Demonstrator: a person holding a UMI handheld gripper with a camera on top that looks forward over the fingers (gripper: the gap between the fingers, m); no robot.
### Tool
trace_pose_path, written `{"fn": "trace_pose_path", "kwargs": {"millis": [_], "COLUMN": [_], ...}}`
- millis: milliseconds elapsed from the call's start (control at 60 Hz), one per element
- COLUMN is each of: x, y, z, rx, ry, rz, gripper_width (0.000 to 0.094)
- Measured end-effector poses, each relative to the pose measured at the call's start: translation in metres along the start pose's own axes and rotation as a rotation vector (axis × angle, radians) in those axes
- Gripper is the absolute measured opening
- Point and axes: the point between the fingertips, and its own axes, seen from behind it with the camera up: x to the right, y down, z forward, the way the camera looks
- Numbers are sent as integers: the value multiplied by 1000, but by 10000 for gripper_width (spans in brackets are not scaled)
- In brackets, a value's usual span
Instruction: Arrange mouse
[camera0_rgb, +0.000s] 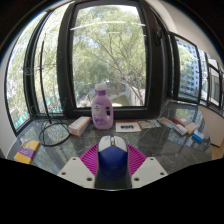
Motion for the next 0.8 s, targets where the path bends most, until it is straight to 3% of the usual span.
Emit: {"fn": "trace_pose_path", "kwargs": {"millis": [100,267,350,433,800], "x": [15,26,28,25,16], "y": [79,154,145,141,63], "z": [22,32,30,25,-86], "rx": [-178,-306,-277,-274,-134], "ry": [23,4,-8,-22,47], "rz": [0,-22,-38,-48,-51], "gripper_width": [364,484,576,857,858]}}
